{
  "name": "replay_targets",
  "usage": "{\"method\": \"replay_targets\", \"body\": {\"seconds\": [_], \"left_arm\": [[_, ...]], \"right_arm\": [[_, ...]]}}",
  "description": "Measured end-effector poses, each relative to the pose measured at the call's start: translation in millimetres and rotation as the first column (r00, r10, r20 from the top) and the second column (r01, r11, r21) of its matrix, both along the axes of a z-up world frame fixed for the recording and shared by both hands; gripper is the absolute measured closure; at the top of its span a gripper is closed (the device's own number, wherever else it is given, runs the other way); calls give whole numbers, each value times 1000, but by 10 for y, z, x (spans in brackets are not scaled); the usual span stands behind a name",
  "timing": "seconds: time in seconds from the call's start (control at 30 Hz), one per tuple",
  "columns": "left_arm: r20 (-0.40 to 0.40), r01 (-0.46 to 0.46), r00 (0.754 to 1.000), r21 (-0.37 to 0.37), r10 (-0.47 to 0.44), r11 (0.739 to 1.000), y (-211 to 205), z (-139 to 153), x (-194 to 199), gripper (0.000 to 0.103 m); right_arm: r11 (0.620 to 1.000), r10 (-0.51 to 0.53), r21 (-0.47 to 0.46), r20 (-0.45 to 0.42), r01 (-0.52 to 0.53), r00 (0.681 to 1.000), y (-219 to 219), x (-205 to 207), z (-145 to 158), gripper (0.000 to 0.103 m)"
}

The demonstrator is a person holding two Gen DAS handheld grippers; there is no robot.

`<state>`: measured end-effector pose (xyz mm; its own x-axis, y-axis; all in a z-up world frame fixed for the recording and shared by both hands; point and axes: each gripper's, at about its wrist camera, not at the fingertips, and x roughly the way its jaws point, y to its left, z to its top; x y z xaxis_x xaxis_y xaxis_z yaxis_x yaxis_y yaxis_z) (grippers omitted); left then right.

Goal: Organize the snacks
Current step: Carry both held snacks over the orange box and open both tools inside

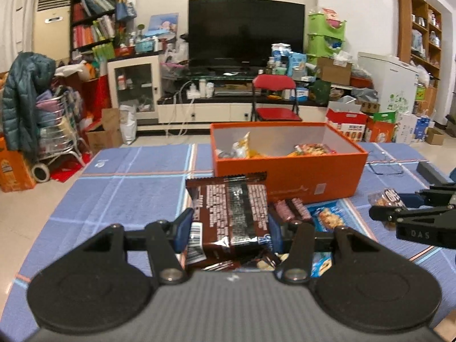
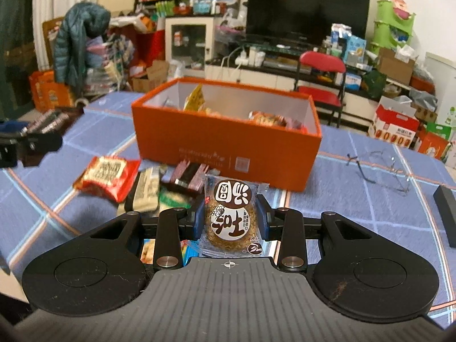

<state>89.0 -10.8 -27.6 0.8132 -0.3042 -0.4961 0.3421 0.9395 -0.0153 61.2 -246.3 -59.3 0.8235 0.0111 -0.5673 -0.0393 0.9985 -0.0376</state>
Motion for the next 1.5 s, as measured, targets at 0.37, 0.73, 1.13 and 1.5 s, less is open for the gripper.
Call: {"method": "replay_targets", "body": {"seconds": [0.37, 0.73, 1.13, 1.5], "left_arm": [[39, 63, 997, -33, -62, 997, -489, 322, 767, 53], [34, 49, 998, 14, -49, 999, -853, 362, 1531, 53], [34, 14, 999, 21, -14, 1000, -691, 337, 1662, 19], [-21, -97, 995, -37, 96, 995, 210, -34, 469, 6]], "right_arm": [[997, -45, 60, 66, 41, 997, -323, 586, 503, 84], [999, -11, 38, 89, 8, 996, -270, 1416, 745, 85], [997, -52, 53, 88, 48, 995, -356, 1624, 810, 60], [984, -129, 124, 30, 125, 991, -250, 27, 77, 50]]}}
